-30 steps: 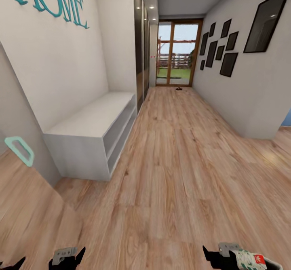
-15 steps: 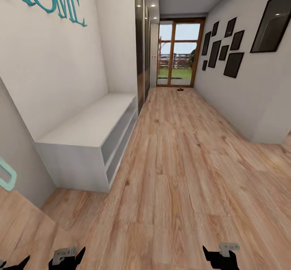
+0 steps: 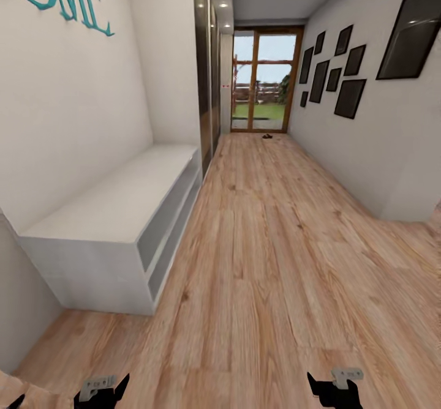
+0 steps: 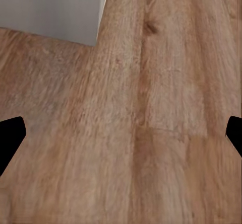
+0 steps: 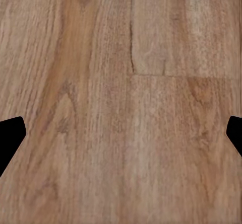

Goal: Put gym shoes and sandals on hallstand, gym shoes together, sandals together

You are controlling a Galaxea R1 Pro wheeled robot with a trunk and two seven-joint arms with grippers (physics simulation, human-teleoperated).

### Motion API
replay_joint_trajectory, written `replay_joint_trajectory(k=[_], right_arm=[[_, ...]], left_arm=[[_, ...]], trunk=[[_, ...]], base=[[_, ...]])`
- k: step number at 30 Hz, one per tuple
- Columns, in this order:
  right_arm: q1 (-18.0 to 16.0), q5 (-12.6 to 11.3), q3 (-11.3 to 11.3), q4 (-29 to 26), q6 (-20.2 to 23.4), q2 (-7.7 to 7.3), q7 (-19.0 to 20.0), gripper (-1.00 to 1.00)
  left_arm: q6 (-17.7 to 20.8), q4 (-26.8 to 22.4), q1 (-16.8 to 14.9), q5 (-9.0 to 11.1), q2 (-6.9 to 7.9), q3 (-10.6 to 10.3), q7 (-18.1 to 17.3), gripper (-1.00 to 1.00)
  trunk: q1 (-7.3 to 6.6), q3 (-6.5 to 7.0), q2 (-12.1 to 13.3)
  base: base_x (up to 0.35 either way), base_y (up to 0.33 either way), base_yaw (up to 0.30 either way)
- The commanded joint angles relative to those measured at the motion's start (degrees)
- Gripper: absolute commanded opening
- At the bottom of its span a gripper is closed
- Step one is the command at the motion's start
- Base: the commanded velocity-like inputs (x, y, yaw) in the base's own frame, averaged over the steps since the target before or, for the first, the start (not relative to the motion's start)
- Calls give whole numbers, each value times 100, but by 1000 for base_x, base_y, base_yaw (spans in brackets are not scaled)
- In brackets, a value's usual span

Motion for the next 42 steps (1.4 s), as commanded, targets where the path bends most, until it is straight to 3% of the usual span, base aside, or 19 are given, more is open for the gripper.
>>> replay_joint_trajectory(k=[1, 42], right_arm=[[-5, 53, -51, 6, -19, 0, 22, 100], [-3, 53, -51, 6, -19, 0, 22, 100]], left_arm=[[6, 6, -2, 60, 1, 12, -56, 100], [6, 8, -2, 56, -7, 9, -56, 100]], trunk=[[2, -5, -2], [2, -5, -2]], base=[[336, 0, -217], [333, -16, -24]])
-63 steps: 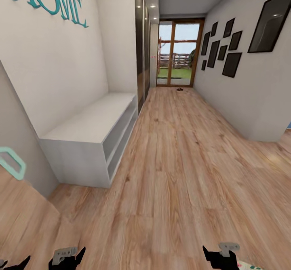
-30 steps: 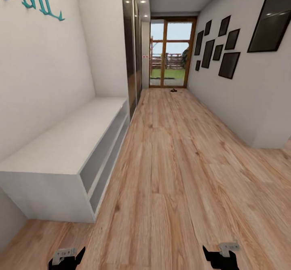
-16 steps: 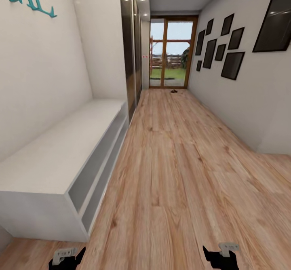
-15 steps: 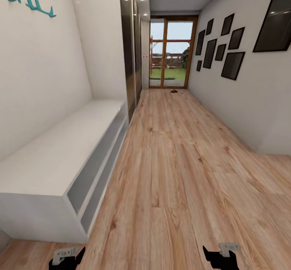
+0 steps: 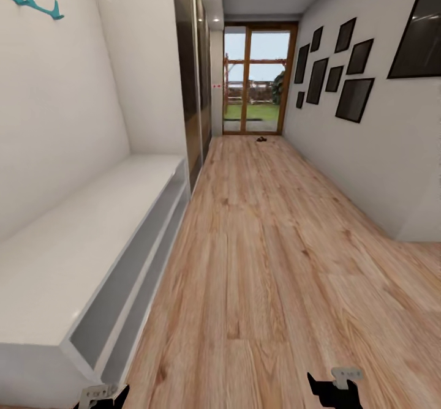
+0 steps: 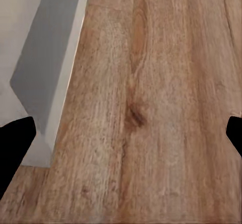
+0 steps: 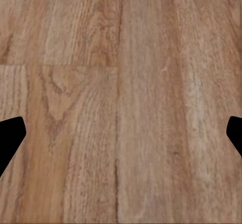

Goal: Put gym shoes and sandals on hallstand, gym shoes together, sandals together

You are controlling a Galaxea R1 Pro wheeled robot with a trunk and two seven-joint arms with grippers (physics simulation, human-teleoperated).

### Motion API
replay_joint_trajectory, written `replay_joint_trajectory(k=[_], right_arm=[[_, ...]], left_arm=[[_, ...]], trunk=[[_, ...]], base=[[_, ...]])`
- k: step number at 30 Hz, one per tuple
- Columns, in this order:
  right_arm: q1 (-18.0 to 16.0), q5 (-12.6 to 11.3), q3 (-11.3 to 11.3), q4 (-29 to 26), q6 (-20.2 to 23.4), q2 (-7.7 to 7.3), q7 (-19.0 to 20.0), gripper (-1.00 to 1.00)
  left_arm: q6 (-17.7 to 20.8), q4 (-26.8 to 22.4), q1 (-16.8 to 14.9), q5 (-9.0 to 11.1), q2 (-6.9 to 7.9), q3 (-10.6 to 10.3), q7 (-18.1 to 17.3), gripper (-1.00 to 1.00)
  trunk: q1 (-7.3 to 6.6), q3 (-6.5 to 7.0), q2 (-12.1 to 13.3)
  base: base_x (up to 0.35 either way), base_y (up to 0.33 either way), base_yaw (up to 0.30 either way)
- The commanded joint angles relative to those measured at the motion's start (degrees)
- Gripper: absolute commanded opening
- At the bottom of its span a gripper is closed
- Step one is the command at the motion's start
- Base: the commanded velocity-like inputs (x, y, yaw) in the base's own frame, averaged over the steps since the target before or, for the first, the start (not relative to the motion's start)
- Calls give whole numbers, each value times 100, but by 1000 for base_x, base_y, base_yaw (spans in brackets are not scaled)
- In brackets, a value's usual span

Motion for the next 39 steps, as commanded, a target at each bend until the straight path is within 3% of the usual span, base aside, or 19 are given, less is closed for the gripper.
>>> replay_joint_trajectory(k=[1, 30, 39], right_arm=[[-5, 53, -52, 6, -19, 0, 22, 100], [-5, 53, -52, 6, -19, 0, 22, 100], [-4, 53, -52, 0, -19, 6, 22, 100]], left_arm=[[-4, -318, -8, 74, 1, 38, -46, 100], [4, -312, -8, 85, -12, 30, -45, 100], [2, -423, -8, 89, -239, 29, -37, 100]], trunk=[[2, -4, -2], [2, -4, -2], [2, -4, -2]], base=[[332, -1, -188], [328, 0, -258], [75, 0, -169]])
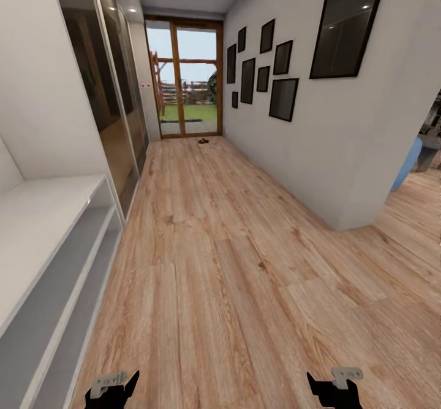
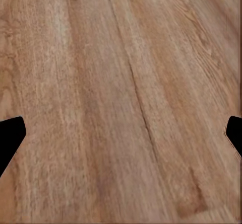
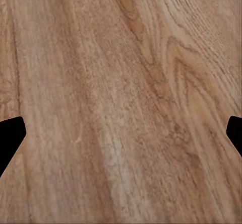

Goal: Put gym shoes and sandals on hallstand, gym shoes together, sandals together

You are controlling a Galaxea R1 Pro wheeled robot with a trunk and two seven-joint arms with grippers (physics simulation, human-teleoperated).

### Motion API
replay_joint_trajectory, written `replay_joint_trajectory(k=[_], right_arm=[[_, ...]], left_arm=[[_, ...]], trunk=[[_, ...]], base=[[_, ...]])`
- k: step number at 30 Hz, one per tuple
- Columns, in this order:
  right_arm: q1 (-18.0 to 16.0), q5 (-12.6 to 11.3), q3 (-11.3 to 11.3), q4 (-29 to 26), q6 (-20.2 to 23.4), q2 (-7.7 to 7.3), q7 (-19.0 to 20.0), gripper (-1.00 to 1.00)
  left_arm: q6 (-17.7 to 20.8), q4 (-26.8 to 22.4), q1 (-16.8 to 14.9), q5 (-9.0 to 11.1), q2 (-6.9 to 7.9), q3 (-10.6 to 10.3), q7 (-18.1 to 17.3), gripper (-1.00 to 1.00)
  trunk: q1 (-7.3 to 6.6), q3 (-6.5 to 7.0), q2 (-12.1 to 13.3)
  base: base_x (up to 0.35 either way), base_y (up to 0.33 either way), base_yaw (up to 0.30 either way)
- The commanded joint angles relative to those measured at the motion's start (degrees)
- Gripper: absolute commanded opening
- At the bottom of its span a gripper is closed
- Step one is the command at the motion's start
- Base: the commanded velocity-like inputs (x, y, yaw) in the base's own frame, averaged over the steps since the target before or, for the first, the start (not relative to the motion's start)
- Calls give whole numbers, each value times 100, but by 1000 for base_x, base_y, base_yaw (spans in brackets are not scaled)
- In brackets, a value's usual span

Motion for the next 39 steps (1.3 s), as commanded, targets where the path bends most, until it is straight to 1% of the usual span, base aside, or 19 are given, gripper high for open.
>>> replay_joint_trajectory(k=[1, 3, 5, 6, 7, 11, 13, 14, 16, 17, 18, 22, 24, 31, 39], right_arm=[[-3, 53, -52, 5, -19, 0, 22, 100], [-4, 53, -52, 3, -19, 7, 22, 100], [-6, 50, -52, 3, -19, 10, 22, 100], [-5, 48, -52, 3, -19, 13, 22, 100], [-7, 46, -53, -6, -19, 18, 22, 100], [-7, 45, -57, -16, -19, 19, 22, 100], [-8, 45, -58, -20, -19, 20, 20, 100], [-7, 45, -60, -33, -20, 26, -12, 100], [-8, 45, -60, -39, -23, 27, -64, 100], [-7, 44, -60, -41, -30, 28, -143, 100], [-6, 46, -58, -41, -36, 28, -192, 100], [-8, 50, -54, -29, -100, 29, -418, 100], [-8, 57, -49, -11, -245, 34, -606, 100], [-7, 69, -45, -5, -310, 30, -636, 100], [-7, 71, -43, -6, -317, 33, -647, 100]], left_arm=[[8, -6, -5, 59, -15, 12, -56, 100], [18, -36, -20, 57, -119, 12, -34, 100], [21, -43, -33, 57, -180, 12, 33, 100], [25, -48, -51, 54, -245, 12, 173, 100], [27, -55, -95, 51, -414, 3, 869, 100], [28, -61, -111, 27, -558, -12, 1537, 100], [28, -63, -110, -25, -626, -21, 1802, 100], [23, -54, -98, -323, -737, -80, 2144, 100], [18, -52, -76, -466, -761, -111, 2207, 100], [16, -49, -56, -600, -776, -133, 2248, 100], [15, -45, -49, -660, -780, -141, 2264, 100], [12, -42, -33, -823, -794, -160, 2303, 100], [11, -46, -24, -907, -812, -175, 2309, 100], [10, -48, -21, -954, -915, -181, 2301, 100], [10, -48, -21, -965, -935, -182, 2301, 100]], trunk=[[-1, -5, -2], [-1, -5, -2], [-1, -5, -2], [-1, -5, -2], [-1, -5, -2], [-1, -5, -2], [-1, -5, -2], [-1, -5, -2], [-1, -5, -2], [-1, -5, -2], [-1, -5, -2], [-1, -5, -2], [-1, -5, -2], [-1, -5, -2], [-1, -5, -2]], base=[[11, 0, -41], [6, 0, -21], [3, 0, -11], [2, 0, -7], [1, 0, -2], [0, 0, -1], [0, 0, 0], [0, 0, 0], [0, 0, 0], [0, 0, 0], [0, 0, 0], [0, 0, 0], [99, 0, 0], [286, 0, 0], [330, 0, 0]])
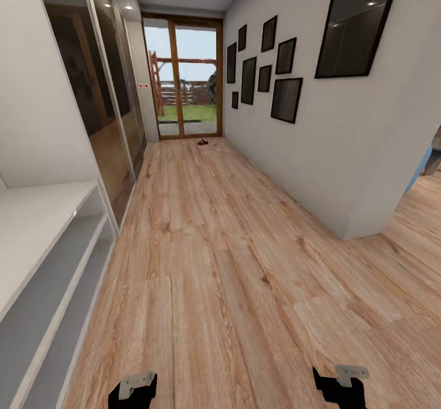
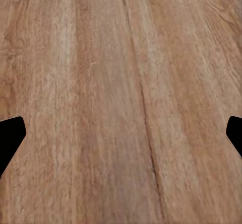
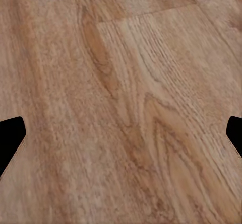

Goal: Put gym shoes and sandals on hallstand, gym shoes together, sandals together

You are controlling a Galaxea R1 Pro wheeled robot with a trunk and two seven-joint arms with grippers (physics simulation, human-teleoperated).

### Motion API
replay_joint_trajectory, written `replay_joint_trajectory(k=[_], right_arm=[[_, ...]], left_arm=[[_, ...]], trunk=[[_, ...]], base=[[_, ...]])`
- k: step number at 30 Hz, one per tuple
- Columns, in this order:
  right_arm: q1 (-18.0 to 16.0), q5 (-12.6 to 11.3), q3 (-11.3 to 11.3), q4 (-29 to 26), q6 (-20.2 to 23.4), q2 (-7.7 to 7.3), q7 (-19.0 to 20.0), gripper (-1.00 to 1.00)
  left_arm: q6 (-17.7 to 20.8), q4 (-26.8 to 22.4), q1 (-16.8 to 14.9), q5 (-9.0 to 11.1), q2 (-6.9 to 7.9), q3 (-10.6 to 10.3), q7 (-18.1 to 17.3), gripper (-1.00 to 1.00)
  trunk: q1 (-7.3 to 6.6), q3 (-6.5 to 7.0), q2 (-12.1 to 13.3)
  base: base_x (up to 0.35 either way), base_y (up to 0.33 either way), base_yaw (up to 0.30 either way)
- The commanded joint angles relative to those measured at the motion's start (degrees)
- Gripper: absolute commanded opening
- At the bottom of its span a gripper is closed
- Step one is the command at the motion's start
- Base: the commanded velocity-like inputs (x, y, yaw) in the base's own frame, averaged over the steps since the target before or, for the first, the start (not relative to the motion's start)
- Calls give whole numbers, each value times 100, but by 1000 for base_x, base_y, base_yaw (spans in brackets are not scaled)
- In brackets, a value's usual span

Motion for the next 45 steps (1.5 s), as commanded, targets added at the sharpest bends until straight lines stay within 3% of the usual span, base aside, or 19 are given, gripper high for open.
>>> replay_joint_trajectory(k=[1, 23, 45], right_arm=[[-4, 41, -51, 5, -20, -1, 28, 100], [-2, 33, -51, 22, -20, 3, 5, 100], [-3, 32, -51, 25, -18, 6, -13, 100]], left_arm=[[-17, 4, -3, -2, -2, 22, -6, 100], [-31, -5, -10, -1, -16, 30, -6, 100], [-131, -5, -10, -1, -25, 31, -6, 100]], trunk=[[2, -5, -2], [2, -5, -2], [2, -5, -2]], base=[[335, 0, 0], [336, 0, 7], [337, 0, 219]])
